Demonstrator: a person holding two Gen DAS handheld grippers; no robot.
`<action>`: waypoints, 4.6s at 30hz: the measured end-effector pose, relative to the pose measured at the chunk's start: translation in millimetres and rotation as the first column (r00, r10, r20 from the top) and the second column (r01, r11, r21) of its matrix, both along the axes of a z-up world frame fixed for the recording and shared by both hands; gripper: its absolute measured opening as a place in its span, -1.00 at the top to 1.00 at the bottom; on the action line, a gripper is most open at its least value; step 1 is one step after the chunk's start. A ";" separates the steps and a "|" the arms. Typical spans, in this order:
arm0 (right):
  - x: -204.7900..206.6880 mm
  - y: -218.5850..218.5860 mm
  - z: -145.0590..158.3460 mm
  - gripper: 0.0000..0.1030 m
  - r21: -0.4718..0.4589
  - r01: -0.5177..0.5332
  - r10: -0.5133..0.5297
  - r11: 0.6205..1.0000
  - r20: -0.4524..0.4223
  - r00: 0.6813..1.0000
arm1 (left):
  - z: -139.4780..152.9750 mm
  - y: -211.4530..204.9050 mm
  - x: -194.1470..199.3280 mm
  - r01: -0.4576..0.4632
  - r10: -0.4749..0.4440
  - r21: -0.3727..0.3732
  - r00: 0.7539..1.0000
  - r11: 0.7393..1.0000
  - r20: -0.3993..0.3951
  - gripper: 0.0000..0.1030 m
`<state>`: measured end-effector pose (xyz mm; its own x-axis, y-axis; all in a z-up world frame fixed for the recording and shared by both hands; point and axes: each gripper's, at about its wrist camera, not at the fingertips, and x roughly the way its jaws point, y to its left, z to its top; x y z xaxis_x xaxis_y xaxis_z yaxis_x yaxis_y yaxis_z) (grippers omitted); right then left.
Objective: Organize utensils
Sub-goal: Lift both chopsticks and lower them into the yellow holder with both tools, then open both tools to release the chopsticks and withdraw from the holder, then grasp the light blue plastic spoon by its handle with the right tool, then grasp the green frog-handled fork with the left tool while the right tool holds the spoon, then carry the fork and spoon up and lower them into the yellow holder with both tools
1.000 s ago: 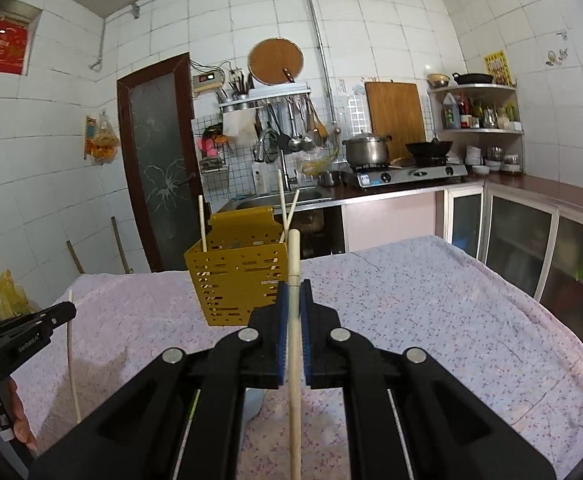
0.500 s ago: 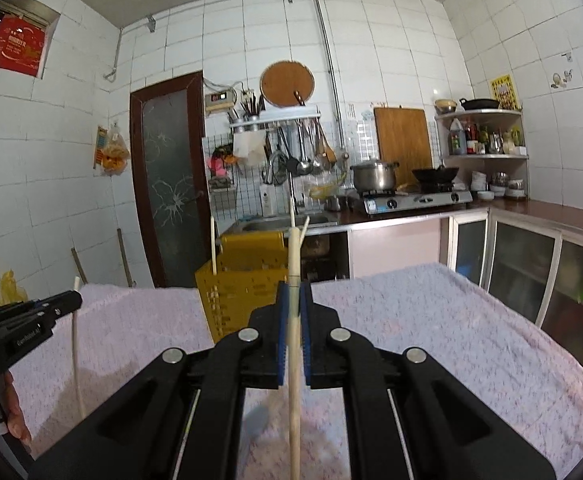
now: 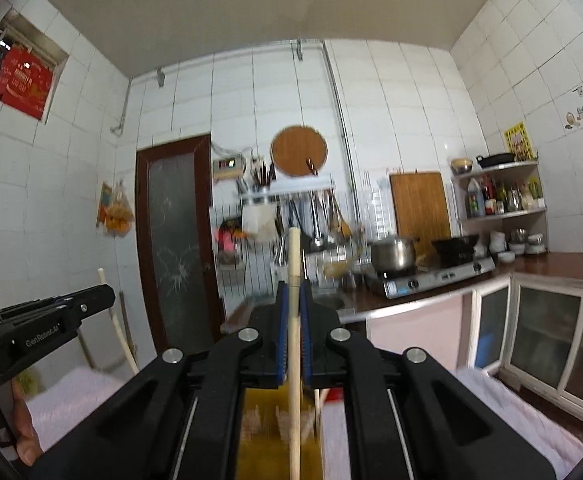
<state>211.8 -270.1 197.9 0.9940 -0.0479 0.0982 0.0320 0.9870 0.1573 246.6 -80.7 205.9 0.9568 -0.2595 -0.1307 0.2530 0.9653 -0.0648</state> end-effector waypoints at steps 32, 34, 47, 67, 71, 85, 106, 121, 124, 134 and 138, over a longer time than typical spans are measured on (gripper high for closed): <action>-7.9 -33.4 -96.4 -0.49 0.058 0.117 -0.076 0.991 -0.473 0.878 | -85.7 36.6 -16.4 -0.081 0.126 0.193 0.965 0.978 -0.230 -0.90; -22.4 -30.5 -109.3 -0.54 0.061 0.131 -0.081 0.990 -0.518 0.852 | -101.4 41.5 -30.8 -0.072 0.132 0.219 0.953 0.973 -0.274 -0.90; -56.6 17.5 -204.5 -0.55 0.019 0.090 -0.047 0.996 -0.739 0.672 | -220.8 66.0 -42.6 -0.068 0.193 0.238 0.810 0.969 -0.553 -0.90; -31.5 69.8 -236.0 0.15 -0.075 -0.012 -0.055 0.997 -0.821 0.568 | -251.0 62.1 -32.6 -0.046 0.185 0.230 0.756 0.972 -0.628 -0.90; -29.4 65.7 -234.7 0.42 -0.057 -0.020 -0.035 0.998 -0.818 0.574 | -248.3 55.6 -31.2 -0.035 0.175 0.228 0.759 0.973 -0.627 -0.90; -35.0 -3.5 -230.2 0.84 0.135 0.033 0.089 0.990 -0.794 0.601 | -243.8 12.9 -37.2 0.053 0.094 0.209 0.766 0.976 -0.635 -0.90; -33.8 -50.3 -229.6 -0.16 0.032 0.144 -0.053 0.989 -0.833 0.550 | -266.1 -37.2 -22.7 0.133 0.072 0.241 0.723 0.961 -0.687 -0.13; -15.2 -42.4 -230.3 0.34 0.055 0.175 -0.042 0.983 -0.861 0.507 | -257.9 -38.3 -13.1 0.144 0.034 0.190 0.706 0.971 -0.708 0.69; -21.1 -39.8 -223.5 0.35 0.067 0.165 -0.034 0.984 -0.838 0.544 | -250.2 -37.4 -18.2 0.134 0.032 0.188 0.727 0.973 -0.686 0.70; -54.8 -17.9 -184.5 0.35 0.050 0.083 -0.024 0.995 -0.698 0.715 | -207.5 -14.7 -47.0 0.079 0.013 0.137 0.820 0.987 -0.572 0.70; -68.9 -8.8 -172.7 0.35 0.021 0.059 -0.032 0.998 -0.637 0.770 | -193.6 1.4 -59.5 0.039 0.033 0.127 0.858 0.991 -0.513 0.70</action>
